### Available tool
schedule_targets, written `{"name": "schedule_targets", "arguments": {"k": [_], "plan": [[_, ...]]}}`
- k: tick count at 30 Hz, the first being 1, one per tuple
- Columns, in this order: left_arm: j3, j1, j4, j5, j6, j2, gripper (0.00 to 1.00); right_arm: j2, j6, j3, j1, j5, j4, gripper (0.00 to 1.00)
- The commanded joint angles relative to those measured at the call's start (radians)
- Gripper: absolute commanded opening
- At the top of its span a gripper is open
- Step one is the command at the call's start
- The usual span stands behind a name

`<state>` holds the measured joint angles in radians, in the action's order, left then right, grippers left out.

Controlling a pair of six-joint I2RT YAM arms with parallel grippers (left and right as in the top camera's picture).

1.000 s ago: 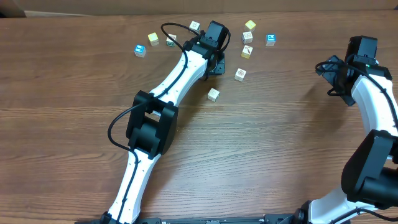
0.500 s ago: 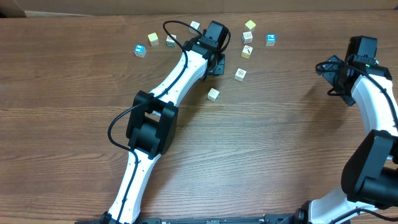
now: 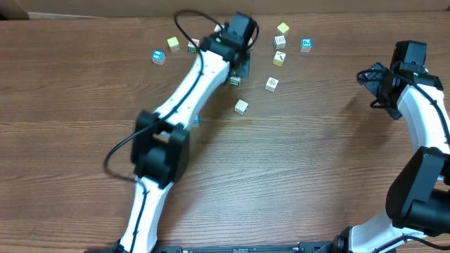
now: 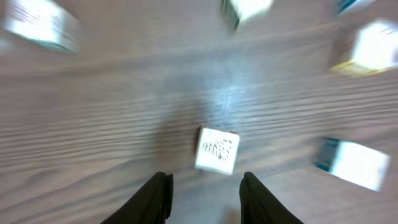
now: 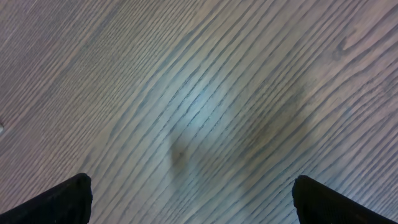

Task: Form a horizontal line
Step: 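Lower and close the left gripper on the grape-picture block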

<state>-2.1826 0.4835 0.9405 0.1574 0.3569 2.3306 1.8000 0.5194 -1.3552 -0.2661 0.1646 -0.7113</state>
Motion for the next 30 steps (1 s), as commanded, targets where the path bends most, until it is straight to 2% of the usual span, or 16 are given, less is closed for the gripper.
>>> {"name": "schedule_targets", "arguments": {"k": [1,4,9,12,16,24,30], "plan": [[-0.008,-0.027,0.028,0.027,-0.041,-0.185,0.37,-0.016,-0.005,-0.013,0.000,0.011,0.002,1.00],[-0.008,-0.046,0.060,-0.003,-0.084,-0.227,0.43,-0.016,-0.005,-0.013,0.000,0.011,0.002,1.00],[-0.004,-0.052,0.089,-0.064,-0.145,-0.195,0.57,-0.016,-0.004,-0.013,0.000,0.011,0.002,1.00],[-0.004,-0.043,0.079,-0.077,-0.145,-0.148,0.56,-0.016,-0.005,-0.013,0.000,0.011,0.002,1.00],[-0.004,-0.019,0.047,-0.078,-0.151,-0.069,0.59,-0.016,-0.004,-0.013,0.000,0.011,0.002,1.00],[-0.004,0.018,-0.018,-0.077,-0.228,0.090,0.56,-0.016,-0.005,-0.013,0.000,0.011,0.002,1.00],[-0.004,0.020,-0.056,-0.068,-0.227,0.166,0.53,-0.016,-0.005,-0.013,0.000,0.011,0.002,1.00]]}}
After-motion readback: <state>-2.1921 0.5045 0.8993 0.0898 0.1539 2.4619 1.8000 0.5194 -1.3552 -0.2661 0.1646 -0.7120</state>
